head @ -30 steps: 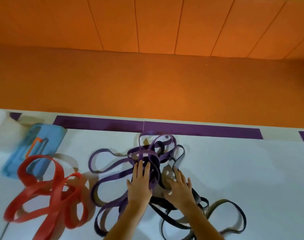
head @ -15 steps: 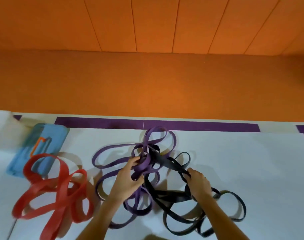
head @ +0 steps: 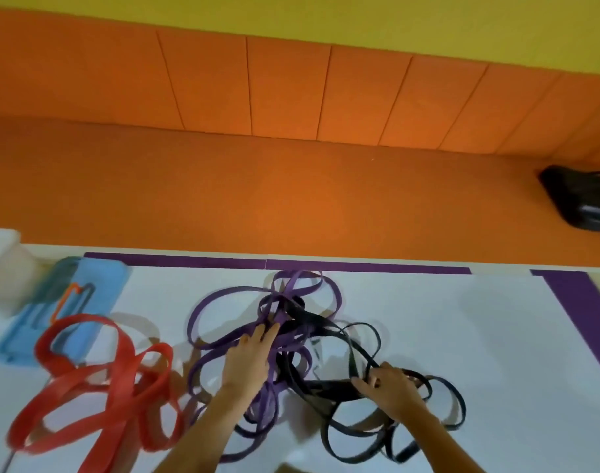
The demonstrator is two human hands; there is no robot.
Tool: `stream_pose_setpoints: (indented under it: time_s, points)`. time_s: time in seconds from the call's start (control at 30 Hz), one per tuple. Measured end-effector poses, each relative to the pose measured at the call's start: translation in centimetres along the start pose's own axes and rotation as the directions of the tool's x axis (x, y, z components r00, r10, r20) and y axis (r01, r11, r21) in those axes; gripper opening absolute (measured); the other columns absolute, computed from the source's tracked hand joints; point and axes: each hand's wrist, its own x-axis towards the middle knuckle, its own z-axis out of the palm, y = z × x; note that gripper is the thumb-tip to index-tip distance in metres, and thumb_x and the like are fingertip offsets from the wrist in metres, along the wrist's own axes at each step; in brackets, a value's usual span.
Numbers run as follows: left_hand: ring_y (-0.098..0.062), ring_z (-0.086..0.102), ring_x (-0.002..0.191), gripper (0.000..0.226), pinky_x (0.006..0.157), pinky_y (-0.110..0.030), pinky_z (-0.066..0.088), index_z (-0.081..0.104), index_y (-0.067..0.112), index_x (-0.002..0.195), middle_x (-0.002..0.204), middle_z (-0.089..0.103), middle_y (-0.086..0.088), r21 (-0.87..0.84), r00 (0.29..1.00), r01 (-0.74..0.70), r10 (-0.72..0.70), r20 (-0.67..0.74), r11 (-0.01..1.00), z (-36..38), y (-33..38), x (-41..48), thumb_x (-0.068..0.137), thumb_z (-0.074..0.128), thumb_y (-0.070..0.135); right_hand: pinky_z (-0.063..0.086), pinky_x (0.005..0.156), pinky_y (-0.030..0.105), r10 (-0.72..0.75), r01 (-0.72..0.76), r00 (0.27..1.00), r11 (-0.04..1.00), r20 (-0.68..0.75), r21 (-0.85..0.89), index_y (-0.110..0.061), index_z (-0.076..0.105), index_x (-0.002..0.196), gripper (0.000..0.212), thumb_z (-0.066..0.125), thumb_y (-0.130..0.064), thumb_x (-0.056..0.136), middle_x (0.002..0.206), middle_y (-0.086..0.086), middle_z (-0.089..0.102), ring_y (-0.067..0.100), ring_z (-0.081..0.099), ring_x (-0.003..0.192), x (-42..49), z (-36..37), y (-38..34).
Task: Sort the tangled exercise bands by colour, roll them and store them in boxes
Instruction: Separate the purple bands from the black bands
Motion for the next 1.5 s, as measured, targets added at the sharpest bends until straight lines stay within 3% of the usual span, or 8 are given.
stream_pose_setpoints:
  time_s: [0.23, 0.57, 0.67, 0.77, 0.87, 1.17, 1.27, 1.5]
  points:
    - [-0.035, 0.07, 0.121, 0.052, 0.108, -0.08, 0.036, 0.077, 0.036, 0.127, 0.124, 0.077, -0.002, 0.065, 0.99, 0.097, -0.09, -0.108, 0.993, -0.4, -0.4, -1.5, 0.078, 0.091, 0.035, 0.041, 0.109, 0.044, -0.056, 0.043, 0.977, 0.997, -0.206, -0.071, -0.038, 0.062, 0.095, 0.046, 0.038, -0.077, 0.089, 0.116, -0.014, 0.055, 0.012, 0.052, 0.116, 0.9, 1.1, -1.5]
    - [-0.011, 0.064, 0.131, 0.032, 0.127, -0.055, 0.032, 0.066, 0.034, 0.138, 0.133, 0.073, 0.013, -0.342, 0.994, -0.025, -0.012, -0.107, 0.939, -2.5, -1.3, -4.5, 0.109, 0.054, 0.033, -0.006, 0.122, 0.06, -0.239, 0.203, 0.927, 0.968, -0.29, -0.149, -0.039, 0.015, 0.163, 0.09, 0.056, -0.072, 0.09, 0.175, 0.007, -0.006, 0.031, -0.008, 0.161, 4.5, 2.7, -6.5]
    - [-0.008, 0.074, 0.108, 0.024, 0.099, -0.036, 0.058, 0.065, 0.031, 0.13, 0.112, 0.078, 0.013, -0.777, 0.975, 0.118, -0.222, -0.029, 0.618, -3.9, -1.6, -5.5, 0.111, 0.051, 0.026, -0.014, 0.119, 0.057, -0.315, 0.276, 0.934, 0.936, -0.168, -0.217, -0.041, 0.005, 0.163, 0.09, 0.055, -0.068, 0.094, 0.172, -0.009, -0.003, 0.021, -0.004, 0.161, 6.3, 3.4, -7.8]
    - [-0.018, 0.08, 0.096, 0.022, 0.077, -0.027, 0.063, 0.067, 0.026, 0.121, 0.106, 0.08, 0.004, -0.956, 0.875, 0.18, -0.482, 0.048, 0.23, -5.0, -2.3, -5.6, 0.108, 0.058, 0.011, 0.031, 0.12, 0.048, -0.322, 0.314, 0.934, 0.946, -0.151, -0.08, -0.033, 0.058, 0.133, 0.034, 0.059, -0.044, 0.101, 0.136, -0.012, 0.06, 0.019, 0.055, 0.135, 7.5, 4.1, -8.6]
    - [-0.021, 0.08, 0.091, 0.019, 0.071, -0.029, 0.062, 0.067, 0.021, 0.117, 0.104, 0.079, -0.004, -0.964, 0.751, 0.26, -0.64, 0.166, 0.055, -4.9, -3.7, -5.6, 0.105, 0.062, 0.007, 0.052, 0.09, 0.039, -0.324, 0.326, 0.934, 0.945, -0.152, -0.013, -0.026, 0.061, 0.11, 0.014, 0.055, -0.038, 0.104, 0.103, -0.005, 0.072, 0.023, 0.069, 0.1, 6.8, 4.5, -8.6]
    - [-0.017, 0.055, 0.127, 0.037, 0.109, -0.036, 0.046, 0.062, 0.028, 0.126, 0.14, 0.057, -0.002, -0.757, 0.864, 0.452, -0.443, 0.24, 0.471, -3.5, -1.9, -2.0, 0.093, 0.074, 0.015, 0.053, 0.067, 0.028, -0.278, 0.273, 0.961, 0.95, 0.013, 0.152, -0.035, 0.045, 0.096, 0.019, 0.062, -0.043, 0.1, 0.073, -0.007, 0.063, 0.011, 0.066, 0.071, 0.6, 5.0, -5.2]
    - [-0.027, 0.052, 0.14, 0.06, 0.113, -0.039, 0.041, 0.051, 0.021, 0.15, 0.151, 0.053, -0.004, -0.77, 0.86, 0.503, -0.312, 0.403, 0.393, -3.6, 0.6, 0.3, 0.098, 0.069, 0.045, 0.054, 0.07, 0.026, -0.337, 0.336, 0.941, 0.937, 0.002, 0.093, -0.034, 0.049, 0.099, 0.012, 0.059, -0.042, 0.099, 0.079, -0.01, 0.067, 0.008, 0.067, 0.077, -0.8, 4.2, -6.3]
    - [-0.035, 0.067, 0.104, 0.015, 0.082, -0.042, 0.049, 0.057, 0.011, 0.113, 0.097, 0.065, -0.004, -0.727, 0.817, 0.552, -0.44, 0.373, 0.409, -2.0, 1.7, 1.5, 0.101, 0.059, 0.018, 0.053, 0.077, 0.021, -0.505, 0.5, 0.863, 0.855, 0.003, 0.138, -0.033, 0.065, 0.106, 0.022, 0.061, -0.049, 0.092, 0.093, -0.013, 0.07, 0.005, 0.065, 0.084, -2.8, 3.6, -8.8]
